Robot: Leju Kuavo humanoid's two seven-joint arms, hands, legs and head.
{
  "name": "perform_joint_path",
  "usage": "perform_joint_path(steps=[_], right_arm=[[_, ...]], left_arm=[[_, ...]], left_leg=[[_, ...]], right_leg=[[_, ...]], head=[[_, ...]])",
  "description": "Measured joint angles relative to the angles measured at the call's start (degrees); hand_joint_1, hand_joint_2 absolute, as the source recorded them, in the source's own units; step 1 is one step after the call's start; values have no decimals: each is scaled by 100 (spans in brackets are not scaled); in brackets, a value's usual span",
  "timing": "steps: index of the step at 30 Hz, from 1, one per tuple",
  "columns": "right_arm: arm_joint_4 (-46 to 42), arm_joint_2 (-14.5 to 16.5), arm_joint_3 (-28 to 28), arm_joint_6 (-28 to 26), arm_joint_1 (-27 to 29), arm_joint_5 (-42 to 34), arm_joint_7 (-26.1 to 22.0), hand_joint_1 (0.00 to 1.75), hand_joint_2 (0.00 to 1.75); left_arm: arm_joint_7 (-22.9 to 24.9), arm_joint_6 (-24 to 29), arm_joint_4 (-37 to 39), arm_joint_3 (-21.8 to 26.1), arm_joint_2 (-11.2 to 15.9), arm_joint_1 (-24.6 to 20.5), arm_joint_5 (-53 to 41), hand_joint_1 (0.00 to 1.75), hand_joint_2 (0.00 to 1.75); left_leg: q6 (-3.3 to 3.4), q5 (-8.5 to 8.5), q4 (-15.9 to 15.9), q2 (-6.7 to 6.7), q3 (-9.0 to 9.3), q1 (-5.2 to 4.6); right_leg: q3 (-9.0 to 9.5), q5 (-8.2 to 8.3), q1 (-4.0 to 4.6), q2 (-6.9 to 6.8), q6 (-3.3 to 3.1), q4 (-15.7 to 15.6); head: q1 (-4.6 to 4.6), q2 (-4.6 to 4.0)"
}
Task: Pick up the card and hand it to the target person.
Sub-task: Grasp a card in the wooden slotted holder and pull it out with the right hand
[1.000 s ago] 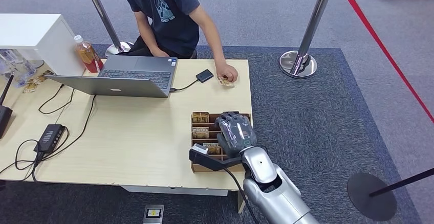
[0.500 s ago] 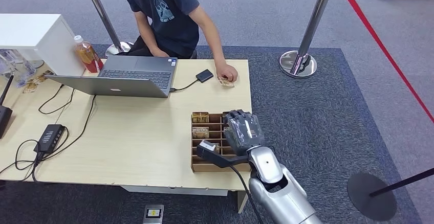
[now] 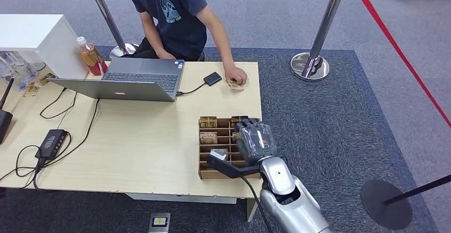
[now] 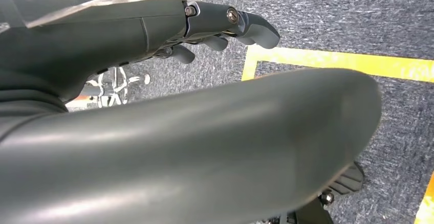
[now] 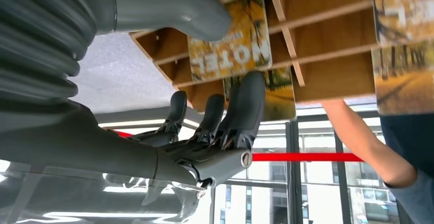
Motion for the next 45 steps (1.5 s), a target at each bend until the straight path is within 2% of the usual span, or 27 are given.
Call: perform_joint_path(steps=[4, 16, 36, 45], right_arm=[[-35, -1, -21, 26, 44, 34, 3, 82, 175], [-37, 10, -64, 75, 53, 108, 2, 91, 175], [141, 38, -132, 97, -120, 142, -24, 86, 175], [407, 145, -141, 99, -267, 110, -24, 86, 175]], left_arm=[[2, -3, 0, 0, 0, -1, -5, 0, 0], [25, -1, 0, 0, 0, -1, 6, 0, 0], [37, 24, 0, 0, 0, 0, 26, 0, 0], [95, 86, 0, 4, -2, -3, 51, 0, 0]], left_leg=[[0, 0, 0, 0, 1, 0], [0, 1, 0, 0, 2, 0], [3, 6, 0, 0, -1, 0], [1, 9, 0, 0, -1, 0]], right_leg=[[0, 0, 0, 0, 0, 0], [2, 2, 0, 0, 1, 0], [2, 7, 0, 0, 1, 0], [1, 10, 0, 0, -1, 0]], head=[[0, 0], [1, 0], [1, 0], [1, 0]])
